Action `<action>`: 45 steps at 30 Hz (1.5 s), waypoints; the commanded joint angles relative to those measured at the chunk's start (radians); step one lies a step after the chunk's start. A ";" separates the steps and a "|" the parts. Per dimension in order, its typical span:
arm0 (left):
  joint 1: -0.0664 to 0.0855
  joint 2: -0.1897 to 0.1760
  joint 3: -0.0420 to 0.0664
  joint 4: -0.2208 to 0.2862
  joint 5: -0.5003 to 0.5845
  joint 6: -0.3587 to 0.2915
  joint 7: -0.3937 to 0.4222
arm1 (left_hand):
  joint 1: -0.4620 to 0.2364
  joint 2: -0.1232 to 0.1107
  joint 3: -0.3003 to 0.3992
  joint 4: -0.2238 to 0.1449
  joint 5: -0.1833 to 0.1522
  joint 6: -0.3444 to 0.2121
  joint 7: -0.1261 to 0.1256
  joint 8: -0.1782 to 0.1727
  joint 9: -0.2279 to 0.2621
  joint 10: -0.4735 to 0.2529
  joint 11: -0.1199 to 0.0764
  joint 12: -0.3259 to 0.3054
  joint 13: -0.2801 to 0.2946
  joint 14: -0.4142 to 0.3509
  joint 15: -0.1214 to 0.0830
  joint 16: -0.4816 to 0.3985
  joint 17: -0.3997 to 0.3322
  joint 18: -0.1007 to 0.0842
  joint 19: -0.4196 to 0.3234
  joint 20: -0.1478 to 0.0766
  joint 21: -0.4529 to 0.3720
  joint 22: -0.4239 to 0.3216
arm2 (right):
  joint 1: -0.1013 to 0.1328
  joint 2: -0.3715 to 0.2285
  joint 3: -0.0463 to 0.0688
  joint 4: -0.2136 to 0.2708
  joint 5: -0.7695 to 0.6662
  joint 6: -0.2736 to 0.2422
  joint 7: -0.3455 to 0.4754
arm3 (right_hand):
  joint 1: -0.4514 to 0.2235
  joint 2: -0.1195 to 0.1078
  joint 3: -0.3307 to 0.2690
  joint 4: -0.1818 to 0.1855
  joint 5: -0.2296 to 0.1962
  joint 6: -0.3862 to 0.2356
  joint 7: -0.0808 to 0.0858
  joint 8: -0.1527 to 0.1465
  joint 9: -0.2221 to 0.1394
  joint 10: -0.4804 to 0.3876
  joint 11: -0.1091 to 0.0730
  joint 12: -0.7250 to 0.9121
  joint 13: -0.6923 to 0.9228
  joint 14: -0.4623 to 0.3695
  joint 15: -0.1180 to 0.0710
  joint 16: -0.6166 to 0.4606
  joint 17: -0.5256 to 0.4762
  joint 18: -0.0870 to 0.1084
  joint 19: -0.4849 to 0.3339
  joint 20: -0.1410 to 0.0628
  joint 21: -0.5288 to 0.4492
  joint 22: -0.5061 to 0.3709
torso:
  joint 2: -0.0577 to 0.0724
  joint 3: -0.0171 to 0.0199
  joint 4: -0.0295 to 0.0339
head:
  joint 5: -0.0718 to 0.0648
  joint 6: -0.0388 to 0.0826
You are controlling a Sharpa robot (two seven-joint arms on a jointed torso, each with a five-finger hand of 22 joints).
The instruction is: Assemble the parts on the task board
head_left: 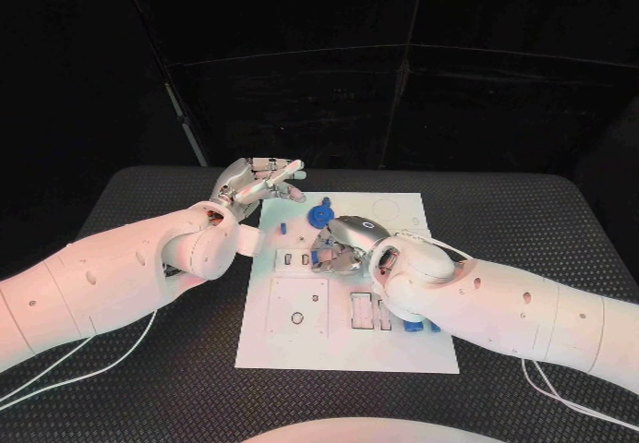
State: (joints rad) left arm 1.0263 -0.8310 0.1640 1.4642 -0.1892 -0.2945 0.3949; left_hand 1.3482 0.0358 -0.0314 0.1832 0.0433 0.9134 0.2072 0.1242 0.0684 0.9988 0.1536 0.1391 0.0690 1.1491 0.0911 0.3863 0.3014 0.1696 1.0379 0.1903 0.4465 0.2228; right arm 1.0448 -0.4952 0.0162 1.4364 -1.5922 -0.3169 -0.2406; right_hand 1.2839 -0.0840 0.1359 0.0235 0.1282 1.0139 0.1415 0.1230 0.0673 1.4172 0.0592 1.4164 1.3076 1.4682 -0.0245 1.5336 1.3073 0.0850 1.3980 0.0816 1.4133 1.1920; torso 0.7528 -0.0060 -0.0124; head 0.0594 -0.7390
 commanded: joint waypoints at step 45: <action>0.072 -0.001 -0.052 0.034 -0.828 0.351 -0.830 | -0.210 0.055 -0.195 0.095 0.002 0.137 -0.151 0.312 0.266 0.388 -0.171 1.116 1.061 0.422 -0.165 1.184 1.269 -0.107 0.395 -0.158 0.934 1.025 | 0.043 -0.364 0.132 0.196 0.809 -0.202 0.433 | 0.054 -0.004 -0.092 0.065 0.109 -0.124 0.029 0.007 0.002 -0.086 0.025 -0.062 -0.043 0.067 0.030 -0.026 0.104 -0.001 -0.032 0.029 -0.037 -0.060 | -0.059 0.0154 0.0100 | 0.013 -0.003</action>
State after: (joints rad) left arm 1.0886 -0.8397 0.1143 1.5049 -0.8518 -0.0545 -0.2568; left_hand 1.1439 0.0901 -0.2159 0.2711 0.0509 1.0605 0.0560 0.4219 0.3200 1.3948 -0.0209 1.2329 1.1046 1.4682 -0.0684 1.5678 1.3082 0.0753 1.4305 0.0334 1.3730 1.2369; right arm 1.0860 -0.8594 0.1480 1.6351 -0.8691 -0.4894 0.1580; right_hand 1.3334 -0.0958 0.0458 0.0911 0.2351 0.8925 0.1724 0.1239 0.0700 1.3361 0.0839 1.3581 1.2652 1.4667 -0.0015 1.5125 1.3078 0.0850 1.3717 0.1123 1.3794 1.1330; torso 0.7030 0.0059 -0.0087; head 0.0741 -0.7401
